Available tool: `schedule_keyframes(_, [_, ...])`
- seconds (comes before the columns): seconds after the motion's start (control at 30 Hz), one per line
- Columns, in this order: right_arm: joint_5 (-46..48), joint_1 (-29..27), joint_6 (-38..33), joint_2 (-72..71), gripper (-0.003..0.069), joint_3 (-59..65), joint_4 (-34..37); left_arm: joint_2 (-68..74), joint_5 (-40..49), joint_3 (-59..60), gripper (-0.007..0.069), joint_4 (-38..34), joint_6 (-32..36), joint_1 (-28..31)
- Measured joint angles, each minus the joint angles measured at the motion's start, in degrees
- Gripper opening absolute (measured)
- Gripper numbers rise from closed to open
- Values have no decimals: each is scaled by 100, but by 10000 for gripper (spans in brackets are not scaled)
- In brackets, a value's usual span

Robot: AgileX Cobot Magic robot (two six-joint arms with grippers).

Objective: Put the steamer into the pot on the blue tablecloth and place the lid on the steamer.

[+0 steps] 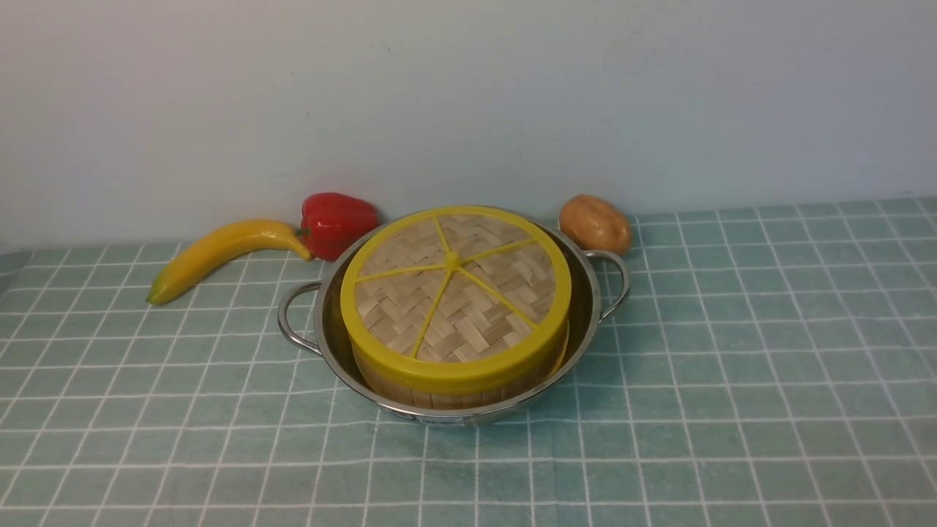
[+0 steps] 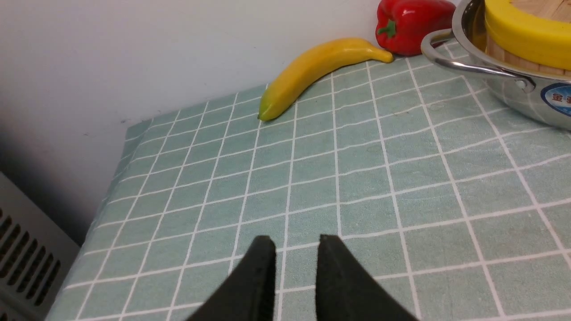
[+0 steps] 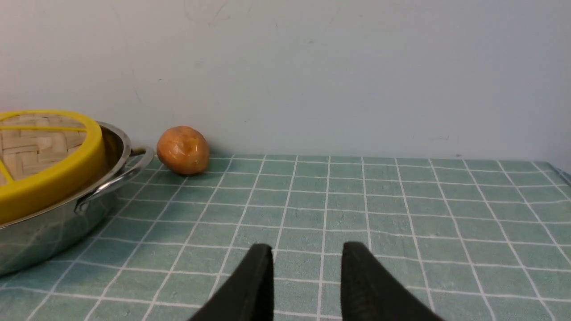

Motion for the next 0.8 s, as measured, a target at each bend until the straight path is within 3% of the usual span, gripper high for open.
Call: schedule_keyframes(0.8, [0,0,0,0,240,0,0,0,0,0,170,0,0,0])
